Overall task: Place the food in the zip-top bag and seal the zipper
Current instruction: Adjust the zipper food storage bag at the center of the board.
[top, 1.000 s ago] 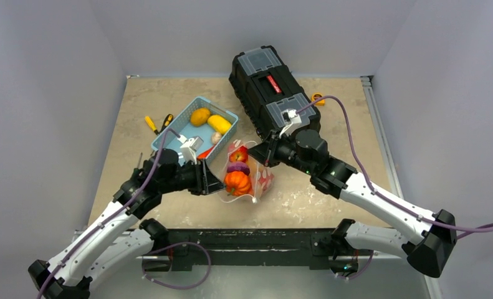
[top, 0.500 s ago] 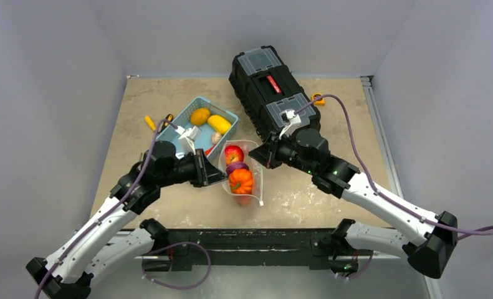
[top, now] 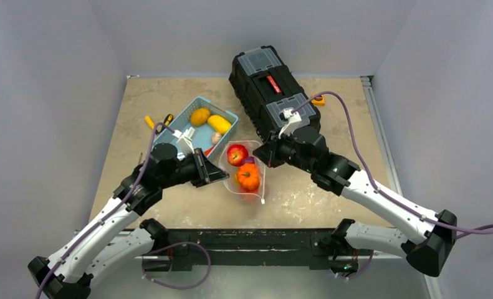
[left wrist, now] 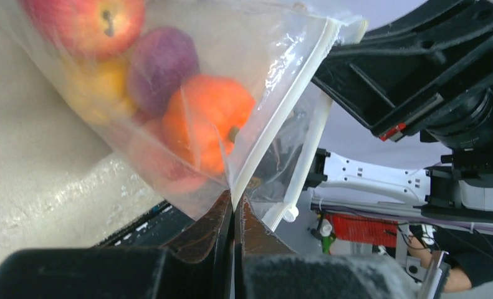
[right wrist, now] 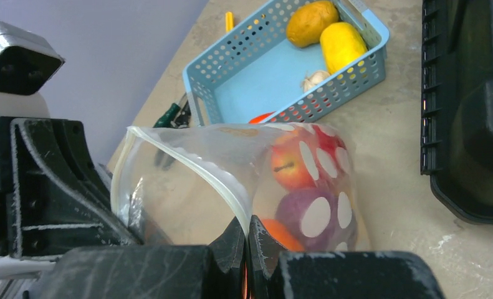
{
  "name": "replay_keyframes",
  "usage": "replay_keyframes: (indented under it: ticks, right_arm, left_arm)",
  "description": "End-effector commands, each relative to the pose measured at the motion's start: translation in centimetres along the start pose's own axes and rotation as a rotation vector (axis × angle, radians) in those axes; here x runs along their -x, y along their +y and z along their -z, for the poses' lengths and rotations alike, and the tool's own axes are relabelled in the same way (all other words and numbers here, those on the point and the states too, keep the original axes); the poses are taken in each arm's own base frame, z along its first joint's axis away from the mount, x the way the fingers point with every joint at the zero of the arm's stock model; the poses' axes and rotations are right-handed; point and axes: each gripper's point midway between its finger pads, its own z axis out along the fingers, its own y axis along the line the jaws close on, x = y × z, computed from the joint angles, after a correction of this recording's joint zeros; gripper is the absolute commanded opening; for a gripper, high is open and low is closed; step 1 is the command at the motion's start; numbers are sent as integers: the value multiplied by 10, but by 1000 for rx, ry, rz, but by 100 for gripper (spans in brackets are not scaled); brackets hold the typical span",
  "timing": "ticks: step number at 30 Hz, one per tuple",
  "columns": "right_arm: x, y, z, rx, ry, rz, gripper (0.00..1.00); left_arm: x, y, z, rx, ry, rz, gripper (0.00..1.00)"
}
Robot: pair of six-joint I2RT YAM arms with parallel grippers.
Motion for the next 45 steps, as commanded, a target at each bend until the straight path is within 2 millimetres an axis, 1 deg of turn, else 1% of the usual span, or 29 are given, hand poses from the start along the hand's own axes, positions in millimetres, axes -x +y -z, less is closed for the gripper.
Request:
replay_keyframes:
  ticks: [1, 3, 4, 5, 6, 7, 9, 10, 12, 13, 14, 16, 19, 21, 24, 26, 29, 31, 34, 39, 43, 45]
  right_arm:
    - [16, 3, -2, -11, -31, 44, 0]
    - [26, 9, 2, 0, -48, 53, 0]
    - [32, 14, 6, 10, -57, 55, 0]
    - [37, 18, 9, 19, -69, 55, 0]
    - [42, 21, 13, 29, -85, 51, 0]
    - [43, 27, 15, 57, -93, 48, 0]
    - [40, 28, 14, 86, -109, 36, 0]
    - [31, 24, 8, 86, -93, 25, 0]
    - [13, 23, -6, 100, -27, 5, 0]
    - [5, 25, -12, 114, 7, -2, 0]
    - [-3, 26, -18, 128, 38, -10, 0]
    - [-8, 31, -23, 151, 70, -14, 0]
    - [-2, 45, -16, 178, 54, 12, 0]
    - [5, 53, -10, 199, 22, 36, 0]
    - [8, 52, -10, 186, 17, 51, 0]
    - [1, 58, -14, 214, 61, 70, 0]
    - [-13, 76, -16, 295, 109, 76, 0]
    - [-19, 82, -15, 310, 117, 73, 0]
    - [-25, 82, -17, 315, 112, 69, 0]
    - [-33, 79, -26, 319, 141, 143, 0]
    - [-35, 81, -24, 340, 135, 170, 0]
    - [-40, 86, -19, 371, 135, 193, 8]
  left_arm:
    - [7, -54, 16, -211, -3, -10, 0]
    - [12, -65, 26, -218, -21, -31, 0]
    - [14, -66, 29, -208, -31, -37, 0]
    - [17, -64, 30, -192, -47, -41, 0]
    - [17, -58, 29, -166, -55, -40, 0]
    - [17, -47, 25, -130, -61, -30, 0]
    - [8, -24, 12, -75, -42, 32, 0]
    - [4, -17, 3, -83, -29, 61, 0]
    - [-4, -13, -10, -125, 1, 105, 0]
    - [-2, -17, -12, -147, 4, 108, 0]
    - [-1, -20, -13, -149, 9, 102, 0]
    - [3, -28, -10, -143, 12, 71, 0]
    - [10, -39, -3, -132, 10, 15, 0]
    - [13, -38, -1, -109, 1, 4, 0]
    - [15, -40, -2, -126, -17, 16, 0]
    - [15, -39, -5, -130, -19, 16, 0]
    - [12, -27, -8, -80, -4, 0, 0]
    - [9, -19, -11, -49, 10, -16, 0]
    - [6, -7, -13, -9, 16, -25, 0]
    - [12, -2, -7, 5, -48, 15, 0]
    - [14, 2, -1, 6, -100, 85, 0]
    - [13, 5, 1, 4, -116, 110, 0]
